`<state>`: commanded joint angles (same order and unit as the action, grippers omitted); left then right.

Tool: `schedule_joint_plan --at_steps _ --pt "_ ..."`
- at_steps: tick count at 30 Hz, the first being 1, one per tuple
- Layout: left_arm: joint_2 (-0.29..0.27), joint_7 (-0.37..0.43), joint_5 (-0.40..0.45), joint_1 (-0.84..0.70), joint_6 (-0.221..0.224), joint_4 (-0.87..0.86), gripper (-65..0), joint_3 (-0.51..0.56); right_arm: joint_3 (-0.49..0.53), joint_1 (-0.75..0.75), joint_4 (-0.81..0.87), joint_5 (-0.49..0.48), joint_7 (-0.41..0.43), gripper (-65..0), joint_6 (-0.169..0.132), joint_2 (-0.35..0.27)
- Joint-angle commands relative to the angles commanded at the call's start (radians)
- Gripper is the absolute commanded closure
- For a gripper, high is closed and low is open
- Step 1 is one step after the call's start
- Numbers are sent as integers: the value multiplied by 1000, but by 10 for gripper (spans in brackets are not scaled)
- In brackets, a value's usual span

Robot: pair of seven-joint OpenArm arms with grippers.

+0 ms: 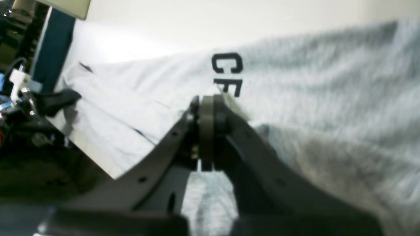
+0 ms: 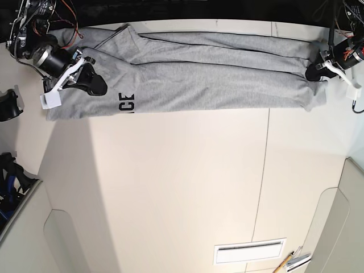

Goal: Fold the T-shirt properly
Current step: 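Fold the strip end held by the left gripper toward the right gripper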

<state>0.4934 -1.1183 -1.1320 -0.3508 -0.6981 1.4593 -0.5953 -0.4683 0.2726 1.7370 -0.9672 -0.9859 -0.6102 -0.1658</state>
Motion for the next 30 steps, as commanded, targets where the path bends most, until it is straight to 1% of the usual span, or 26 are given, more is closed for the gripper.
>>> schedule_joint_plan --at_steps 4,6,9,11,12,14,16,19,21,23,24,26,28,30 --pt "29 0 24 67 0 0 0 -35 -50 0 55 3 -6 0 0 0" --pt "57 0 27 91 0 0 0 -58 -71 0 61 3 -6 0 0 0" --pt "113 1 34 107 0 2 0 -61 -91 0 61 5 -6 0 0 0" --pt "136 -1 34 110 0 5 0 -61 -93 0 61 8 -6 0 0 0" --pt "139 -4 34 110 0 14 0 -61 -93 0 61 9 -6 0 0 0" --pt "134 -32 32 106 0 61 0 -60 -93 0 61 8 -5 0 0 0" --pt "122 -36 33 83 0 154 0 -60 -93 0 61 10 -6 0 0 0" --pt "90 -38 25 16 0 360 0 -60 -93 0 61 10 -6 0 0 0" --pt "60 -39 -2 -30 0 510 0 -51 -93 0 61 19 -5 0 0 0" --pt "37 -39 3 -52 0 632 0 12 -93 0 61 21 -5 0 0 0" --pt "27 -37 24 -51 0 667 0 63 -93 0 61 21 -5 0 0 0" --pt "18 -6 92 -46 0 684 0 188 -93 0 61 25 -6 0 0 0" --pt "16 46 214 -46 0 678 0 327 -98 0 61 25 -6 0 0 0" --pt "16 121 343 -42 0 666 0 446 -110 0 61 24 -8 0 0 0"
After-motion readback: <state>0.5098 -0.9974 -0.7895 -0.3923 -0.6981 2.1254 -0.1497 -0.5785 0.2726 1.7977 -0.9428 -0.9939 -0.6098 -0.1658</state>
